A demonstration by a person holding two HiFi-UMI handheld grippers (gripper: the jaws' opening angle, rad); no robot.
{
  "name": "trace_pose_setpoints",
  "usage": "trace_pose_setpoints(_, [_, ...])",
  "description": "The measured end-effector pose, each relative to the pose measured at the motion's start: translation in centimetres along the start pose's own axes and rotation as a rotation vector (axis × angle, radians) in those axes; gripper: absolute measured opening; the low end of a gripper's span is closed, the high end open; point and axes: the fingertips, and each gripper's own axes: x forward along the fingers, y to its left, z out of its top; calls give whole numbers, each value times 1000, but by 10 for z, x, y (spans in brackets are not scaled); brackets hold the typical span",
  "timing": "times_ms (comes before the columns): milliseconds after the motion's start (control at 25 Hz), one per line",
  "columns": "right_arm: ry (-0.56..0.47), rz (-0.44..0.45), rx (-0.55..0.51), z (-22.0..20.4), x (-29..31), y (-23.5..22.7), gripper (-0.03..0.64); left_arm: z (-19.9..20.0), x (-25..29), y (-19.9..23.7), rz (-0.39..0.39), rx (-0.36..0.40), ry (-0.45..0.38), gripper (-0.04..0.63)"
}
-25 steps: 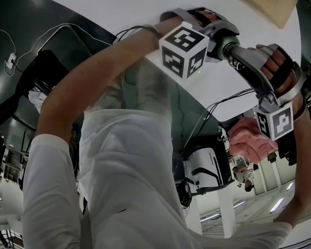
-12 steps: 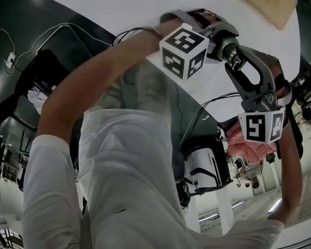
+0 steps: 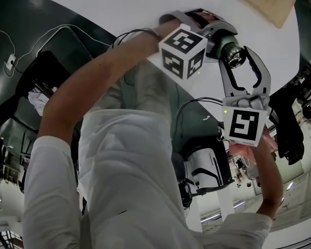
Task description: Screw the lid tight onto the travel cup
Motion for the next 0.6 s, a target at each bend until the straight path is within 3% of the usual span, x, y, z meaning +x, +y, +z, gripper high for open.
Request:
trace_pose_setpoints(160, [-14, 19, 124, 6, 0, 2, 239, 0, -1, 0, 4, -3, 0, 359])
trace_pose_setpoints(280, [-32, 78, 135, 15, -9, 2, 281, 0, -1, 0, 2, -3, -2, 359])
trace_pose_setpoints(480, [34, 223, -28, 19, -31, 5, 282, -2, 0, 0, 0, -3, 0, 359])
trace_pose_setpoints(600, [87, 301, -276, 17, -41, 5, 281, -1, 1, 0, 0, -2, 0, 359])
